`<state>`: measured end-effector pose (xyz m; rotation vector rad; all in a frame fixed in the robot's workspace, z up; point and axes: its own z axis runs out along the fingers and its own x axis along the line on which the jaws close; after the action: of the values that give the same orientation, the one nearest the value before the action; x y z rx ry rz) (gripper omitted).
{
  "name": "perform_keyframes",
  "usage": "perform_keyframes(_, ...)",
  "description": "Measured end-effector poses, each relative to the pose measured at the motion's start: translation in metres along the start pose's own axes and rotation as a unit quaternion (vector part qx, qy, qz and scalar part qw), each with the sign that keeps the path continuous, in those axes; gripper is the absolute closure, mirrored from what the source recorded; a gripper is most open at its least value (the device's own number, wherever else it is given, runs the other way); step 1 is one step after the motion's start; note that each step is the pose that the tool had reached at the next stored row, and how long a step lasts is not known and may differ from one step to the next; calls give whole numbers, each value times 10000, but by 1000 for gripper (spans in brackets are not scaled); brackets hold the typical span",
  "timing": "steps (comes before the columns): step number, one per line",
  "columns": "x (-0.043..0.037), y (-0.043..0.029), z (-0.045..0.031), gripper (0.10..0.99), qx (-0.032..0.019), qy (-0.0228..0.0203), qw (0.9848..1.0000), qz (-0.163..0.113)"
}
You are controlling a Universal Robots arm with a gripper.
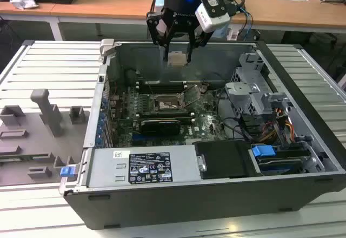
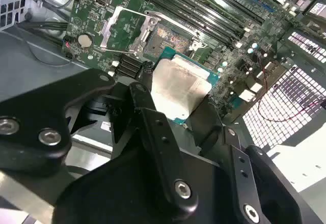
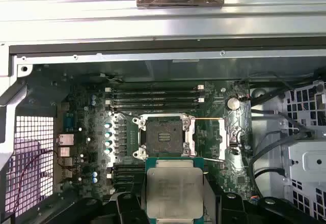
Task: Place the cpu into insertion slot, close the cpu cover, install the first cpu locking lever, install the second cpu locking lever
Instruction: 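Place the cpu into insertion slot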
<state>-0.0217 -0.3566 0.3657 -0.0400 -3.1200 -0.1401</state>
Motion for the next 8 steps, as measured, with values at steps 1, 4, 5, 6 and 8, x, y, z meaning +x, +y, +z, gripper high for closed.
perform_keyframes(1, 0, 0, 2, 549, 0, -6, 10000, 72)
perform_keyframes(4, 0, -3, 15, 549, -1, -6, 10000, 74)
perform_keyframes(5, 0, -3, 17, 549, -1, -6, 10000, 74)
perform_keyframes(6, 0, -4, 18, 549, 0, -6, 10000, 75)
perform_keyframes(8, -1, -4, 19, 549, -1, -8, 10000, 97)
